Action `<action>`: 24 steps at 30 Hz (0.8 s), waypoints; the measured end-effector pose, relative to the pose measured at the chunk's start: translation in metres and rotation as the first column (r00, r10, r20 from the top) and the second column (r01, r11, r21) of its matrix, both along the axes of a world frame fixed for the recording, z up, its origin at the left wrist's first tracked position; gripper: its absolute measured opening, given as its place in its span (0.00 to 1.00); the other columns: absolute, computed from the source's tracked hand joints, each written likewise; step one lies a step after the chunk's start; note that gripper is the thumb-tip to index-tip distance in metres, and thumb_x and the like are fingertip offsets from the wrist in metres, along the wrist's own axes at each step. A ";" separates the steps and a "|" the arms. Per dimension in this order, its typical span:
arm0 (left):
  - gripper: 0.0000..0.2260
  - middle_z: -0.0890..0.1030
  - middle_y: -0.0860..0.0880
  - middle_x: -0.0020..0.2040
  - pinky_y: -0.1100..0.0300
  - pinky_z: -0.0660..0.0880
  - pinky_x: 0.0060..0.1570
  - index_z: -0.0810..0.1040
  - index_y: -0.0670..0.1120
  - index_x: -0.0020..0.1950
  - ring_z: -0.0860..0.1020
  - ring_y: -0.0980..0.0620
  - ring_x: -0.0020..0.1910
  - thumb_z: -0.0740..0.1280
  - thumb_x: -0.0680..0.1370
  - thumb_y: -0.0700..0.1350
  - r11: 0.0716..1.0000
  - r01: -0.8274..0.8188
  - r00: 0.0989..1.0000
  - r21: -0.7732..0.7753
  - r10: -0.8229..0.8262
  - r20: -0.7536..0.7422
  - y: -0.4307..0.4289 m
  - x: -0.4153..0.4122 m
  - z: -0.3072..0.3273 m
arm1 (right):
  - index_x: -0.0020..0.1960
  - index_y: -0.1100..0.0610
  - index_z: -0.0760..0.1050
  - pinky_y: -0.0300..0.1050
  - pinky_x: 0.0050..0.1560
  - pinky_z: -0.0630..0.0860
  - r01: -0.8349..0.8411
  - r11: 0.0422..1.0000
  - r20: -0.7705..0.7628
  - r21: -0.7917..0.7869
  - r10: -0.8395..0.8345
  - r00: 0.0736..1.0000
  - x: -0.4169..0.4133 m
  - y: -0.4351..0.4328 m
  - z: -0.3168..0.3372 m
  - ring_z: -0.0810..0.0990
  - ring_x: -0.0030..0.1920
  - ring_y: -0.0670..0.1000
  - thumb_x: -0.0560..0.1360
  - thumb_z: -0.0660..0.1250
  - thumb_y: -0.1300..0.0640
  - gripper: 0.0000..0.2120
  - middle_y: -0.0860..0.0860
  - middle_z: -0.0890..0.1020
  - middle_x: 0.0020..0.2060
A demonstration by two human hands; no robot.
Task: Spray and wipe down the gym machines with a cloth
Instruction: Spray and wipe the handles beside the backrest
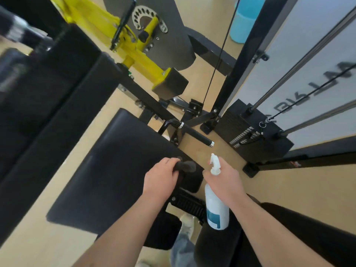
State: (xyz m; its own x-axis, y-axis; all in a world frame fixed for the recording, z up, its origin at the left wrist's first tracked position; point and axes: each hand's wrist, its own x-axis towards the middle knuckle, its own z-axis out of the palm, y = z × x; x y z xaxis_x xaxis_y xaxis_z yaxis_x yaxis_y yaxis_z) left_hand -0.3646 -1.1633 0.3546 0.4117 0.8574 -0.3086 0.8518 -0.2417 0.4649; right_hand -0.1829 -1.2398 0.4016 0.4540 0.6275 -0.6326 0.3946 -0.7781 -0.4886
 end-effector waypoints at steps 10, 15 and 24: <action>0.10 0.80 0.59 0.53 0.58 0.77 0.52 0.79 0.61 0.61 0.79 0.56 0.52 0.64 0.81 0.51 0.946 -0.307 0.944 -0.106 0.317 0.091 -0.101 -0.138 0.069 | 0.55 0.47 0.71 0.34 0.37 0.72 -0.266 0.964 0.065 0.008 0.265 0.962 -0.142 -0.057 0.029 0.78 0.38 0.45 0.79 0.69 0.47 0.09 0.45 0.79 0.42; 0.06 0.81 0.59 0.48 0.59 0.75 0.50 0.80 0.57 0.57 0.78 0.56 0.49 0.66 0.81 0.52 0.806 -0.509 0.794 -0.301 0.575 0.199 -0.169 -0.218 0.091 | 0.61 0.49 0.72 0.41 0.52 0.78 -0.411 0.912 0.085 0.005 0.409 0.908 -0.213 -0.095 0.057 0.79 0.48 0.49 0.80 0.69 0.47 0.13 0.48 0.79 0.54; 0.20 0.80 0.60 0.51 0.75 0.74 0.40 0.75 0.58 0.65 0.80 0.59 0.48 0.73 0.78 0.40 0.633 -0.669 0.479 -0.391 0.768 0.425 -0.290 -0.311 0.108 | 0.57 0.45 0.69 0.32 0.40 0.68 -0.495 0.858 0.041 0.134 0.495 0.868 -0.297 -0.172 0.072 0.77 0.43 0.46 0.79 0.69 0.47 0.12 0.46 0.78 0.49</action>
